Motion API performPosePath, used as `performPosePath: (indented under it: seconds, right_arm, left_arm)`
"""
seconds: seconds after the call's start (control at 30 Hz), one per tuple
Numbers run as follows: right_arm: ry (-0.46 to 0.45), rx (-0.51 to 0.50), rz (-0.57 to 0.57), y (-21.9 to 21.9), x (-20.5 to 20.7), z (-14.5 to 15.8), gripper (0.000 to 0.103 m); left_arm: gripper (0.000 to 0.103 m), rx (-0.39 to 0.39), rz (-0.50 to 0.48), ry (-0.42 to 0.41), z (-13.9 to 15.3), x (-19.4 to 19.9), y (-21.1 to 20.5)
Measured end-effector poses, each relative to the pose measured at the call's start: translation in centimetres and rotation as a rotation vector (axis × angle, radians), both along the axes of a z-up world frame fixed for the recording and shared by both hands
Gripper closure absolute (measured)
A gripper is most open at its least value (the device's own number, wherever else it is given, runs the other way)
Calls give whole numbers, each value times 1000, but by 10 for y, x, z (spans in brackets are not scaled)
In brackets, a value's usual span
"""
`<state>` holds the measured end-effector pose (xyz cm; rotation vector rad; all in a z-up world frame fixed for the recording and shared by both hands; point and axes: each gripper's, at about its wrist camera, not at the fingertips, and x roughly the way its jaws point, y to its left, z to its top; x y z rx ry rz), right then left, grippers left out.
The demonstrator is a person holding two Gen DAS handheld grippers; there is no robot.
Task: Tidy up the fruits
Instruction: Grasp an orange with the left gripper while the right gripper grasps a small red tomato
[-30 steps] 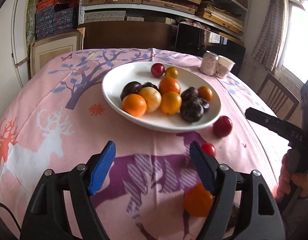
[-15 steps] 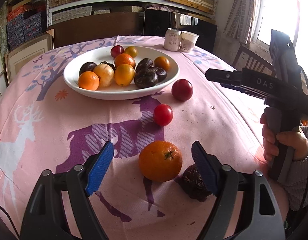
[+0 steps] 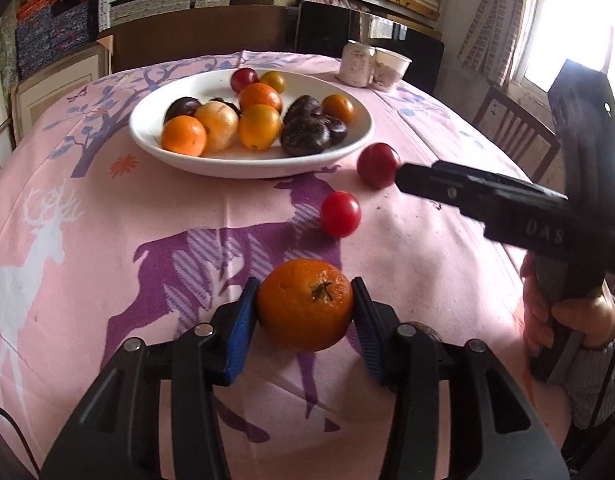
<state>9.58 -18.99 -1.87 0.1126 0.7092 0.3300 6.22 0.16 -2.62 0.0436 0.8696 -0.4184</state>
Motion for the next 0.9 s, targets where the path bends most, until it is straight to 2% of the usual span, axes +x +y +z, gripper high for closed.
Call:
performPosePath:
  seconds: [0.2,0.4,0.53,0.6,0.73,0.87,0.9]
  right_arm:
    - [15,-81,63,29,0,-4,28]
    - [37,-193,96,55,0,-8,28]
    - [100,-205,91,58,9,-17,29]
    - [135,-186,84,55,14,-21,39]
    - [136,-140,72,51,16,-21,43]
    - [140,-87,93,51,17,-21,72]
    - [137,-87,92,51,17,-20,72]
  left_arm:
    - [58,-18,120,25,-2,14,21]
    - [58,-1,131,25,-3,15,22]
    - [58,-2,133,27,-3,15,22]
    - [58,6,129,29,-4,16,21]
    - [57,8,124,33,-6,16,20]
    - [57,-4,125,36,-6,17,21]
    - [57,-10,126,36,-6,18,22]
